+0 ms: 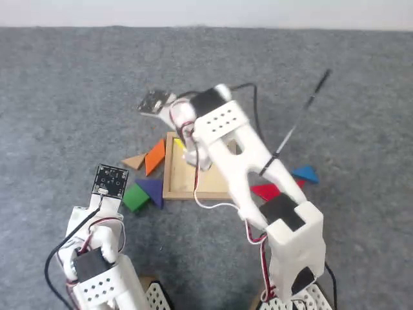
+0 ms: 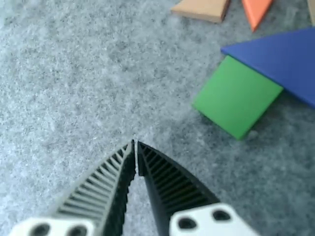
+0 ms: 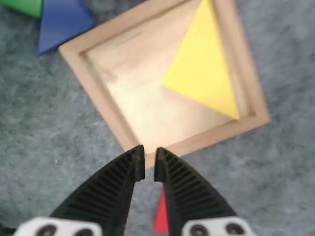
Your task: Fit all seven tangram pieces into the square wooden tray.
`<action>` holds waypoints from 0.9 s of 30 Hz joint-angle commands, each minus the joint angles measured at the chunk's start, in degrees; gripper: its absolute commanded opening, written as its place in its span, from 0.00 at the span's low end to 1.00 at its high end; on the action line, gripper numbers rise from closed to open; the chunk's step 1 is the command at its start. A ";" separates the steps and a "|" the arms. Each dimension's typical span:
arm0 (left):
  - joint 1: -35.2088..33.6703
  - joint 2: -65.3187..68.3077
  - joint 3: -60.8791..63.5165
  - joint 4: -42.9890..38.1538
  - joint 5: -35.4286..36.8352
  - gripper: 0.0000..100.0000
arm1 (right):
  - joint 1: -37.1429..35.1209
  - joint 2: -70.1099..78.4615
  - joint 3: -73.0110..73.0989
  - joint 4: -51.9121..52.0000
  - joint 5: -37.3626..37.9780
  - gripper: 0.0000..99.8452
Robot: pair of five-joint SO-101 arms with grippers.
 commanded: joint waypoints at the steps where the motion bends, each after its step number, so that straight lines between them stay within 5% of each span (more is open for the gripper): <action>1: 0.18 -0.62 -0.84 -0.44 -0.62 0.02 | -1.89 -4.44 7.38 -9.63 -10.81 0.02; 6: 0.18 -0.62 -0.84 -0.44 -0.62 0.02 | 0.22 -4.35 17.23 -27.21 -19.96 0.02; 18: 0.18 -0.62 -0.84 -0.44 -0.62 0.02 | 9.63 -4.26 22.15 -38.99 -20.13 0.02; 27: 0.18 -0.62 -0.84 -0.35 -0.62 0.02 | 9.89 -4.00 25.76 -47.78 -20.04 0.02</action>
